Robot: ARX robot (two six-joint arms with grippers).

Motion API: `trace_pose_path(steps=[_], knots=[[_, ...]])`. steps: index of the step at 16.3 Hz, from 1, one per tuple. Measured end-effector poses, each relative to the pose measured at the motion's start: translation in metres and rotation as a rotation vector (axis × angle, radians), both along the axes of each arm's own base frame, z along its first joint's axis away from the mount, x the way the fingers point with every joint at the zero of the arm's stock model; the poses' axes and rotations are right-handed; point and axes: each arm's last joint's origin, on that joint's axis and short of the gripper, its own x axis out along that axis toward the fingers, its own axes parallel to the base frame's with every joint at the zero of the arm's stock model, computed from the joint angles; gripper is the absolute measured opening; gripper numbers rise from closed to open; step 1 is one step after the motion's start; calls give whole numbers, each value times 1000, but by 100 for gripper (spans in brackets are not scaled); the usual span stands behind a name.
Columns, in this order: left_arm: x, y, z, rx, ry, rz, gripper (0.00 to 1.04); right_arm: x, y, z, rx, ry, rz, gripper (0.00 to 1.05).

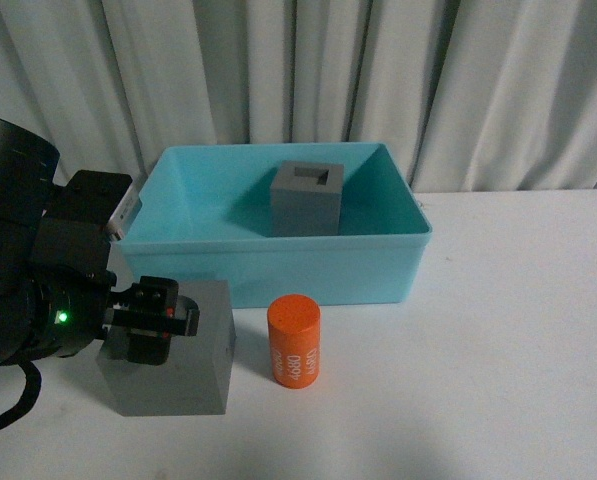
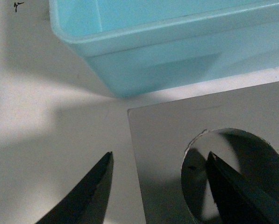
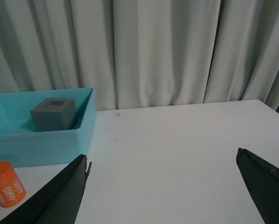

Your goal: Place gray and orange parts in blue box

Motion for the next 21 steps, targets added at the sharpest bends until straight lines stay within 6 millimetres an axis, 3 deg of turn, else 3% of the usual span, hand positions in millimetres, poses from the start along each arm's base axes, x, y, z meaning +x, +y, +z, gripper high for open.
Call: trace_pose_path(steps=[1, 3, 11, 13, 15, 17, 19, 21], knots=[[-3, -2, 0, -2, 3, -9, 39, 0, 0, 0, 0, 0, 0, 98], [-5, -1, -1, -3, 8, -12, 32, 0, 0, 0, 0, 0, 0, 98], [-13, 1, 7, -17, 18, -15, 22, 0, 0, 0, 0, 0, 0, 98], [-25, 3, 17, -17, 50, -25, 21, 0, 0, 0, 0, 0, 0, 98], [-38, 8, 44, -81, 81, -28, 20, 0, 0, 0, 0, 0, 0, 98], [-41, 11, 101, -178, 5, -40, 20, 0, 0, 0, 0, 0, 0, 98], [-23, 9, 164, -237, -158, -33, 20, 0, 0, 0, 0, 0, 0, 98], [4, -4, 188, -244, -237, -42, 20, 0, 0, 0, 0, 0, 0, 98]])
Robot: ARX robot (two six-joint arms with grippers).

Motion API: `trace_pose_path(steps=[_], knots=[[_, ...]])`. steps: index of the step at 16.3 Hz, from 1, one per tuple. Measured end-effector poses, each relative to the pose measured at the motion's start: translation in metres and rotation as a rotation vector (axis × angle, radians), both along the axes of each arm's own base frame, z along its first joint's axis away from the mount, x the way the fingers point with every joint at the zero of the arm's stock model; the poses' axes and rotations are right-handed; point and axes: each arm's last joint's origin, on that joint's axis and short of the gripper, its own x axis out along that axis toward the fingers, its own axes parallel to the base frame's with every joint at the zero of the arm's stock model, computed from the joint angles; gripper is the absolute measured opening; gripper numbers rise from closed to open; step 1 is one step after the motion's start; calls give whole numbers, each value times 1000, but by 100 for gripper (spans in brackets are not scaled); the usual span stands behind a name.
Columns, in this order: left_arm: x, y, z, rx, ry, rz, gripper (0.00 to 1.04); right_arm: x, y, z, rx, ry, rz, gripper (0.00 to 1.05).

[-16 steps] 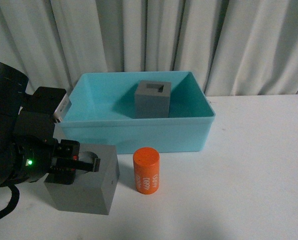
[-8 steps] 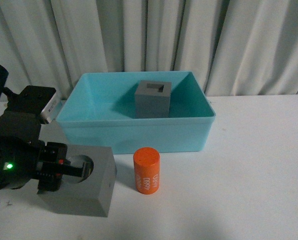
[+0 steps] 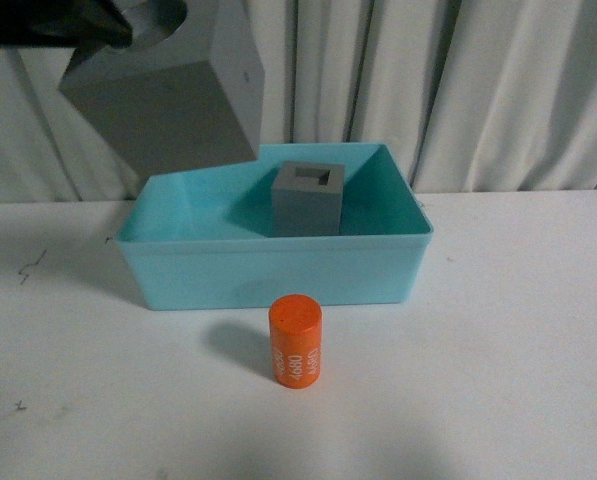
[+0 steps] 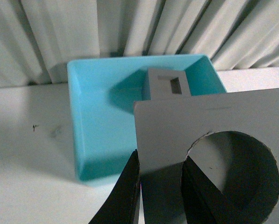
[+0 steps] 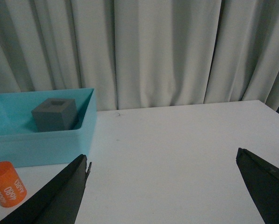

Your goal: Place gray and orange parts in blue box

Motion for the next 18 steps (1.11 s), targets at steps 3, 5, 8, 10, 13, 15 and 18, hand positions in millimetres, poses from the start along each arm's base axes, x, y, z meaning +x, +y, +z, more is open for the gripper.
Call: trace_pose_path(steps=[3, 5, 8, 10, 13, 15, 18], knots=[[59, -22, -11, 58, -2, 34, 20, 0, 0, 0, 0, 0, 0, 98], [81, -28, -27, 106, 25, 42, 20, 0, 0, 0, 0, 0, 0, 98], [113, -19, -60, 209, 30, 86, 20, 0, 0, 0, 0, 0, 0, 98], [132, 4, -98, 288, 89, 153, 20, 0, 0, 0, 0, 0, 0, 98], [136, 6, -112, 298, 115, 159, 20, 0, 0, 0, 0, 1, 0, 98], [136, 4, -114, 298, 113, 154, 20, 0, 0, 0, 0, 0, 0, 98], [136, 2, -117, 301, 124, 147, 21, 0, 0, 0, 0, 0, 0, 98]])
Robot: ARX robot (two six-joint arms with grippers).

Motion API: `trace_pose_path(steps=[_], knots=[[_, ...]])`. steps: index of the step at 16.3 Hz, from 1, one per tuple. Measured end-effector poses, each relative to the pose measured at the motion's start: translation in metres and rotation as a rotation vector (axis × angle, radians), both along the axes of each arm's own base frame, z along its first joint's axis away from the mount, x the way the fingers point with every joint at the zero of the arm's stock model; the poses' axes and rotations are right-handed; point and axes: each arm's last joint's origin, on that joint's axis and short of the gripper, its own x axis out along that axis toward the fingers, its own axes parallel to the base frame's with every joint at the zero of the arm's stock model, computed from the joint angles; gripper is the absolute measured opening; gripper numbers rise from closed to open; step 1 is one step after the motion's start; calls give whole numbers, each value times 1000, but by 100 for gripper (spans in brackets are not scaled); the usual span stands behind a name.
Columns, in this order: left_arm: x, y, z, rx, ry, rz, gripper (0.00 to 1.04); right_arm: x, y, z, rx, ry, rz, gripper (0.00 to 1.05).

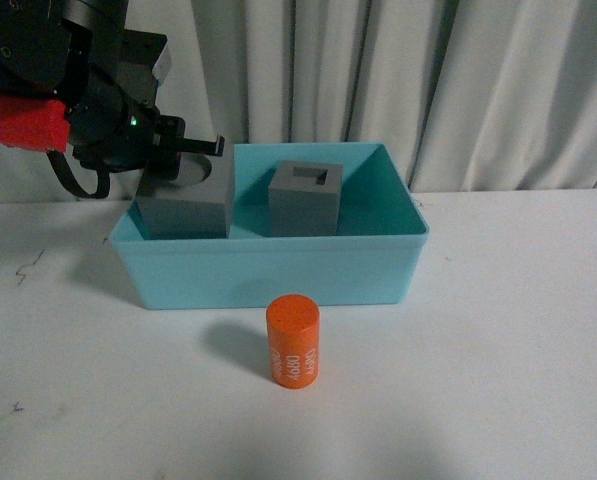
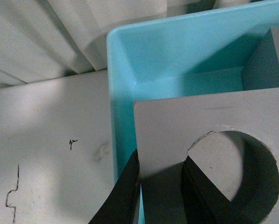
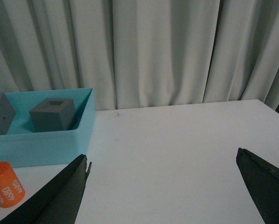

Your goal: Place gray and orange parts in blue box

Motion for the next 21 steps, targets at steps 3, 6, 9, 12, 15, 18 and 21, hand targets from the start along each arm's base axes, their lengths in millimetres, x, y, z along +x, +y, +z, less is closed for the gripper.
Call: trace_pose_path(steps=[3, 6, 9, 12, 15, 18, 21], knots=[[0, -1, 0, -5, -3, -4, 46, 0, 0, 0, 0, 0, 0, 98], [0, 0, -1, -15, 11, 0, 69, 0, 0, 0, 0, 0, 0, 98], [-28, 12, 17, -139, 8, -8, 100, 0, 0, 0, 0, 0, 0, 98], [-99, 56, 86, -337, -157, 2, 98, 0, 0, 0, 0, 0, 0, 98], [-194, 110, 81, -430, -113, 112, 98, 0, 0, 0, 0, 0, 0, 98], [-295, 129, 7, -486, 146, 187, 98, 0, 0, 0, 0, 0, 0, 98], [-323, 142, -6, -384, 49, 168, 96, 0, 0, 0, 0, -1, 0, 98]])
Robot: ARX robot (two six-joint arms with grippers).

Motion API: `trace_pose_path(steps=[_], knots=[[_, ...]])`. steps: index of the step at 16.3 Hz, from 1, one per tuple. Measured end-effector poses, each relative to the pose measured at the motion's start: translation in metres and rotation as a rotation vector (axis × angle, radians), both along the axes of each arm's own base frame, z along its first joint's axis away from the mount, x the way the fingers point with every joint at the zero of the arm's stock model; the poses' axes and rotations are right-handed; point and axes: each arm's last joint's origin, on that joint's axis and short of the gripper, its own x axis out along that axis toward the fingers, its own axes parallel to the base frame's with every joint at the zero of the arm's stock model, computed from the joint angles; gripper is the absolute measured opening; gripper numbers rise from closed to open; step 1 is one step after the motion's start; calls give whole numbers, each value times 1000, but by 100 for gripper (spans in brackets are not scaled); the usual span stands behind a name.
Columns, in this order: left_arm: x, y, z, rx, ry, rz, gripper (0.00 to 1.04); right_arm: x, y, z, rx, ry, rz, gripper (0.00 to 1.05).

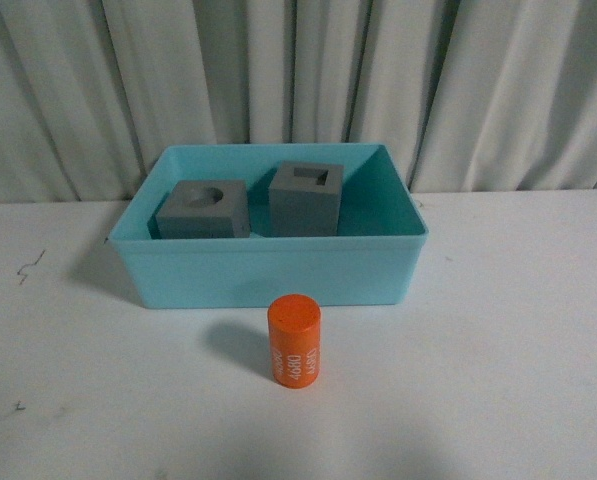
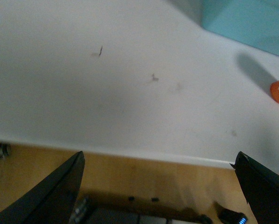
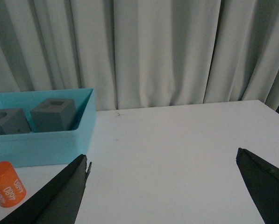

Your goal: Place gray and orange parts in blue box

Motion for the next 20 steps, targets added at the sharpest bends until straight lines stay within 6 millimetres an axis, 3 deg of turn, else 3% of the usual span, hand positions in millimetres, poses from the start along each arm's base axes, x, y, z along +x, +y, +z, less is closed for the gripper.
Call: trace_pose_path(steps=[1, 4, 6, 7, 11, 16, 20], knots=[[1, -4, -7, 103, -227, -29, 86, 0, 0, 0, 0, 0, 0, 98], [-7, -18, -18, 202, -435, -61, 73, 0, 0, 0, 0, 3, 0, 98], [-5, -24, -4, 270, -583, -63, 63, 0, 0, 0, 0, 2, 0, 98], [-7, -29, 10, 318, -686, -62, 53, 0, 0, 0, 0, -1, 0, 98], [-15, -47, 9, 304, -693, -54, 4, 0, 0, 0, 0, 1, 0, 98], [-24, -65, 4, 294, -644, -59, 2, 0, 0, 0, 0, 1, 0, 98], [-30, -66, 5, 297, -678, -49, 2, 0, 0, 0, 0, 1, 0, 98]])
